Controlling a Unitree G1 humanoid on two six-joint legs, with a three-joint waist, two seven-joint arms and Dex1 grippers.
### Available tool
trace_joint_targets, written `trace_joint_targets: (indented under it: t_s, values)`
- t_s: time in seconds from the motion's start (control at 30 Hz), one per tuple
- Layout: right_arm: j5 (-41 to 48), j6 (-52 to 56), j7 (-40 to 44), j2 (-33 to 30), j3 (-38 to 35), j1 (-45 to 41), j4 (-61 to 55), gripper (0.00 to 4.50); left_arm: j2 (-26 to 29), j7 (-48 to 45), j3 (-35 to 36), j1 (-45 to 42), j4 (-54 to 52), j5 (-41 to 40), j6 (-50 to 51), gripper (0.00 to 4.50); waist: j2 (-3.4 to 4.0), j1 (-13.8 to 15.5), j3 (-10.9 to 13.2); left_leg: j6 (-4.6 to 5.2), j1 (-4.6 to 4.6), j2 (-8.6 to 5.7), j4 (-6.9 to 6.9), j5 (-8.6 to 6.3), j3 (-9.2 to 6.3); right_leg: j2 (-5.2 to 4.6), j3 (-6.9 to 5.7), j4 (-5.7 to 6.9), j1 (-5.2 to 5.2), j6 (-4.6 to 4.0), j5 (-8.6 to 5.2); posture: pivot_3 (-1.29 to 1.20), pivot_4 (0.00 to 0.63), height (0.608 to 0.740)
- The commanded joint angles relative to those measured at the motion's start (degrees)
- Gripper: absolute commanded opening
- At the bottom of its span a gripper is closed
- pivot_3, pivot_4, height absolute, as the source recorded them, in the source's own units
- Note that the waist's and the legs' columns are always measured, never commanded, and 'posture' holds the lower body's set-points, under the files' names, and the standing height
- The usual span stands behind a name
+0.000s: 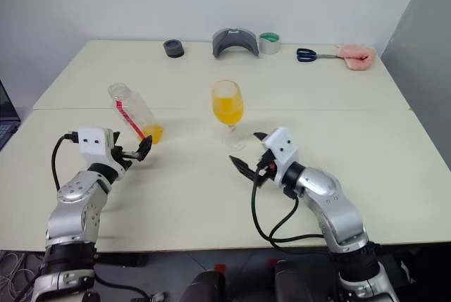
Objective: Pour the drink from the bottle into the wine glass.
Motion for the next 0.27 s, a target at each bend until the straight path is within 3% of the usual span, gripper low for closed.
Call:
trace_joint_targets:
  t_s: [0.03, 0.27]
  values:
    - [-1.53, -6.80, -5.54, 2.67, -4.06, 4.19, 1.18, 4.50, -2.56, 3.17, 2.08, 4.65, -9.15, -0.02, -1.02, 4.46, 0.00, 0.09, -0.01, 0.00, 0.02, 0.02, 0.00, 0.00, 0.01, -0.02, 0.01, 0.00, 0.01, 0.00, 0.00, 0.00, 0.150, 0.740]
    - [-3.46, -12.03, -9.94, 6.08, -5.66, 6.85, 4.76, 4.50, -5.72, 4.41, 1.45, 8.92, -13.72, 0.19, -1.10, 4.46, 0.00, 0.11, -0.01, 0.01, 0.27, 0.05, -0.05, -0.01, 0.14, 0.08, 0.03, 0.01, 0.13, 0.00, 0.00, 0.00, 0.150, 0.740]
